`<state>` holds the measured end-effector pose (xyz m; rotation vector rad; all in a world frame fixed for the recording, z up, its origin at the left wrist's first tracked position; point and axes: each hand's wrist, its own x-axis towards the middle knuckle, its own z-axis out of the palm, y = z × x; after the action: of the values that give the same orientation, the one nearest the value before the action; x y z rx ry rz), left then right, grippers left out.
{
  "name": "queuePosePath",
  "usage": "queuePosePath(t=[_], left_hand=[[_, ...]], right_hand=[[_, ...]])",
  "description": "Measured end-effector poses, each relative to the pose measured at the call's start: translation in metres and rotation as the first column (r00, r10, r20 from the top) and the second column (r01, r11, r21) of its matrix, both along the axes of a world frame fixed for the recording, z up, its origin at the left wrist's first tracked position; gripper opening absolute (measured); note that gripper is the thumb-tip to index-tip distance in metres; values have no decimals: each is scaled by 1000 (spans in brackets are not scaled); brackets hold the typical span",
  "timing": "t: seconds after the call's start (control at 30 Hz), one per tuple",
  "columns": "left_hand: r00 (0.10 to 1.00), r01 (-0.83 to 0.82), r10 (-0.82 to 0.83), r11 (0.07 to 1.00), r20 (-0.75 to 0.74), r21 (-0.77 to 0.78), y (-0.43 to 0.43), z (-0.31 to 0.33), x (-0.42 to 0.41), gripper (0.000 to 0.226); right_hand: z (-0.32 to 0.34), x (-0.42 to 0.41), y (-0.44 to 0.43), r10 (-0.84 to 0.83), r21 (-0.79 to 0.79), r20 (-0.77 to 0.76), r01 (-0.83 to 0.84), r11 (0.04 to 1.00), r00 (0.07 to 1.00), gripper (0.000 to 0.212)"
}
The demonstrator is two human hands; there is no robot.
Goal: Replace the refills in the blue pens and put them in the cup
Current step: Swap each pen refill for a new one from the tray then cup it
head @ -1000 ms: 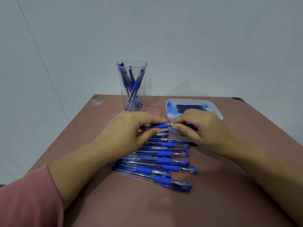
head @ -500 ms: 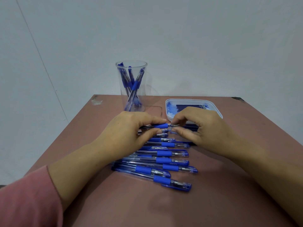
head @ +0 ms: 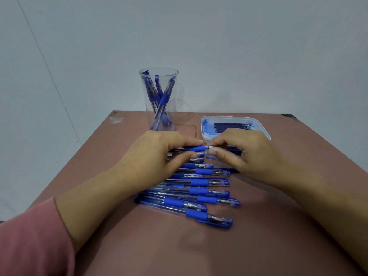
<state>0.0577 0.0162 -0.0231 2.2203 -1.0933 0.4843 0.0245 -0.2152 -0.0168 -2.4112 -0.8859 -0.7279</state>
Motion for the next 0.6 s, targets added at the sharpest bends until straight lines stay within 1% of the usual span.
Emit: queuePosePath(t=[0.07,0.1,0.17,0.27,0.37,0.47,0.6], left_hand=[[1000,5,-5,1000,-3,-7,0,0,0,31],[1000,5,-5,1000,-8,-10,-1,0,-1,30],[1000,4,-5,1000,-12,-22,-1,0,-2,30],[1000,1,-2,999,-15,-38,-2,0,-3,30],[999,-3,2,1000,-35,-29,-3,0,-3,30],[999,-27,27,1000,-23,-10,-1,1,-1,30],[998,-64,64,998,-10,-19,1,2,2,30]], right_hand=[[1,-1,0,9,34,11,-9,999,1000,27],[1,-1,0,10,27,35,-11,1000,999,26],[2,-1,0,7,-2,79,-7,1000,997,18],[3,-2,1,1,-6,73,0,1000,997,14],[3,-1,0,7,-7,27,-7,1000,1000,15],[10,0,-12,-35,-7,-48,35,999,998,27],[28,-11,-40,-187,-147,-130,168,975,974,27]])
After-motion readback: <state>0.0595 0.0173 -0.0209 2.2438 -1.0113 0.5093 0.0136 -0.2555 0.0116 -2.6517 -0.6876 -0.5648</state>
